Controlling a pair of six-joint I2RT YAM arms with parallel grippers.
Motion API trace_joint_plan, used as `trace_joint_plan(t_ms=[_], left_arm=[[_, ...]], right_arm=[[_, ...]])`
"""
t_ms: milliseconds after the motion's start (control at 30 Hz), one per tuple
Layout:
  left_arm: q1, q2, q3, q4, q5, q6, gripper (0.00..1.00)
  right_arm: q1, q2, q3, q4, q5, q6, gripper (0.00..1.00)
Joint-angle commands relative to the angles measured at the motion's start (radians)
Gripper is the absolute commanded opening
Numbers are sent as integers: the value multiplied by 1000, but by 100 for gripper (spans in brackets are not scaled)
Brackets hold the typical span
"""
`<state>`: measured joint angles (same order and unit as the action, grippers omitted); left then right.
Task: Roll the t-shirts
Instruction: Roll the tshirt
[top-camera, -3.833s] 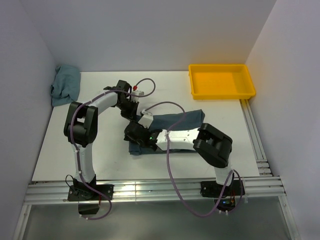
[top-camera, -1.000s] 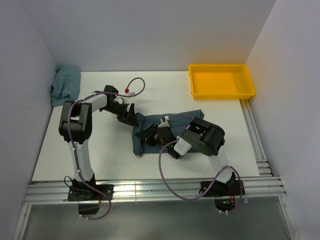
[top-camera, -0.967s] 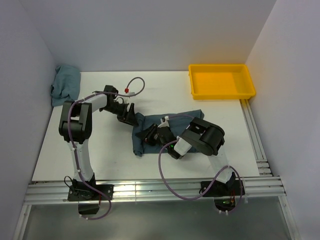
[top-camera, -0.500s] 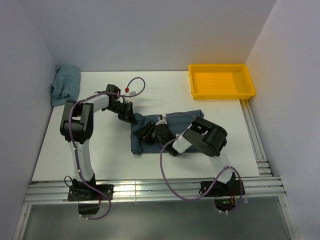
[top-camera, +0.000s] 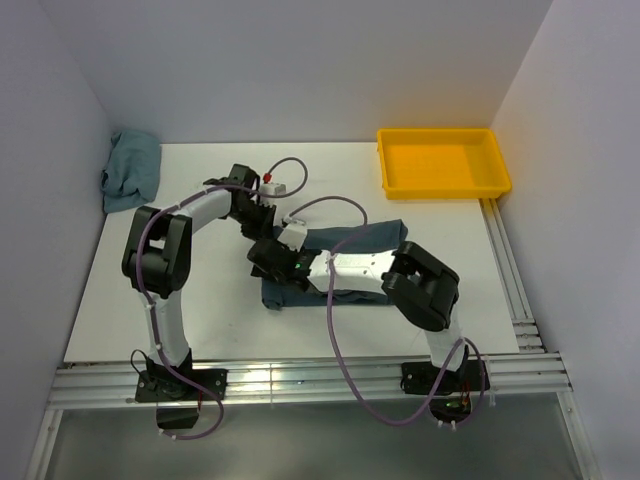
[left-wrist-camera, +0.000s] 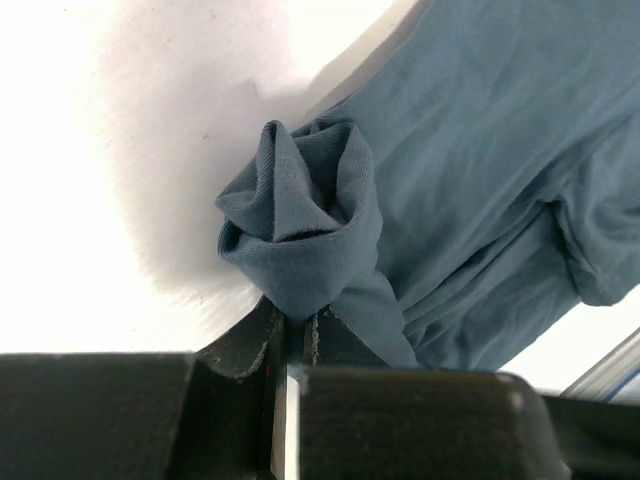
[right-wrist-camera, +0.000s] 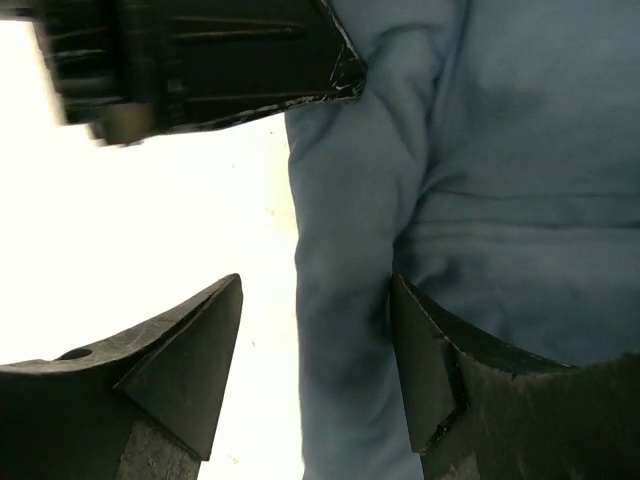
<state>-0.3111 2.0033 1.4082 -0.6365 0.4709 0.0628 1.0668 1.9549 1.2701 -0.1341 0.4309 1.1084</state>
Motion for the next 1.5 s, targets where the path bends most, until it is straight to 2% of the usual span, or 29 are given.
trace_joint_plan(t_ms=[0,67,700,1067,1233,1467], left_arm=[[-9,-23,50,-37,-121,3,0],[-17,-18,60,-49,-133,5,0],[-48,54,179,-164,-172,-17,0],[-54,64,202,-189,-170,-18,0],[-56,68,210,-195,-172,-15,1],[-56,86,239,-213,-163,-6,11]], right_arm=[[36,15,132,-358,204,-19,68],[47,12,156,-409,229,-22,69],[88,127,334,-357,332,-157,64],[96,289,532,-502,377,-153,63],[96,360,594,-610,387,-105,56],[97,342,535,-662,394,-48,45]])
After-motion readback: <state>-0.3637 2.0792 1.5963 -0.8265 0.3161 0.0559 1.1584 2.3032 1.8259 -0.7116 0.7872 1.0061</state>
